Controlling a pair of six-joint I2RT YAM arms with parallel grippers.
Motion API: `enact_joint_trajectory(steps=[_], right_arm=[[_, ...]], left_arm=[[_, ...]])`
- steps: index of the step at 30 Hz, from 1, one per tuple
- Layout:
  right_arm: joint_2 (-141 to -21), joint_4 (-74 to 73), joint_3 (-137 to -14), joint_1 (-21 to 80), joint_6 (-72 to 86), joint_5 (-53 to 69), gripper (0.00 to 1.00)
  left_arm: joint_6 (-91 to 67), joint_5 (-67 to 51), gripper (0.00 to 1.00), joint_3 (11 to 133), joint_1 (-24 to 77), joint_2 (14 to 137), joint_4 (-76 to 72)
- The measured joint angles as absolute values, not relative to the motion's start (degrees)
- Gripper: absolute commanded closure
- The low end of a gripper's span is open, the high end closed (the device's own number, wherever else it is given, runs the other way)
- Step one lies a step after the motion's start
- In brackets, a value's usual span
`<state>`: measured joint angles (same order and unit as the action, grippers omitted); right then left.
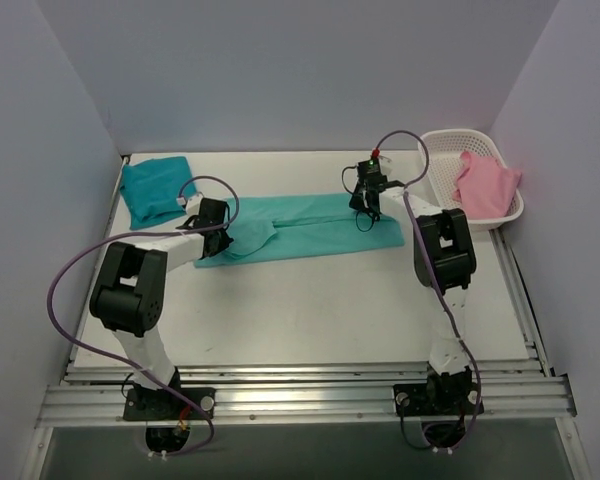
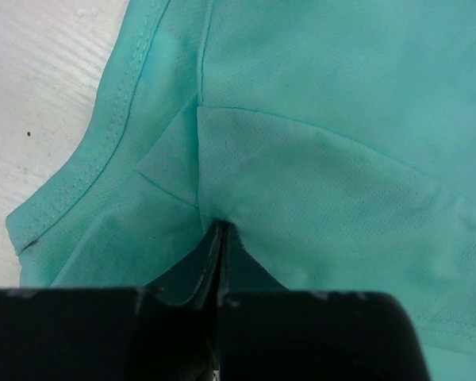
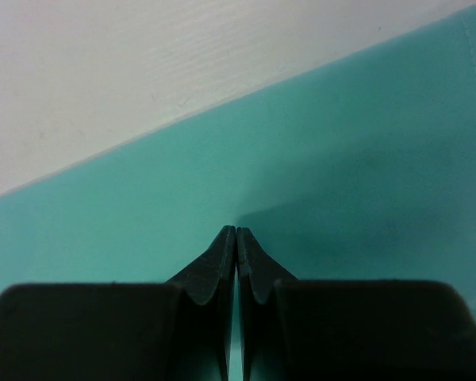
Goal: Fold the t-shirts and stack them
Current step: Fold the tshirt
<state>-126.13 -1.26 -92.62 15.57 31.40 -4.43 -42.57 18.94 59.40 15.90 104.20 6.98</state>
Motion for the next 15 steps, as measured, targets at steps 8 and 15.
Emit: enact_joint_trajectory(steps=[8,15], right_arm=[[-124.22,5.74,-84.64,15.27,33.1,-3.62,1.0],[-114.85,9.93,-70.02,15.27,34.7,-2.87,1.0]], left_arm=[[-43.92,18.72,0.98,63.66,14.96,107.96,6.37],[-43.05,17.12,0.98,73.14,13.93,114.56,8.62]])
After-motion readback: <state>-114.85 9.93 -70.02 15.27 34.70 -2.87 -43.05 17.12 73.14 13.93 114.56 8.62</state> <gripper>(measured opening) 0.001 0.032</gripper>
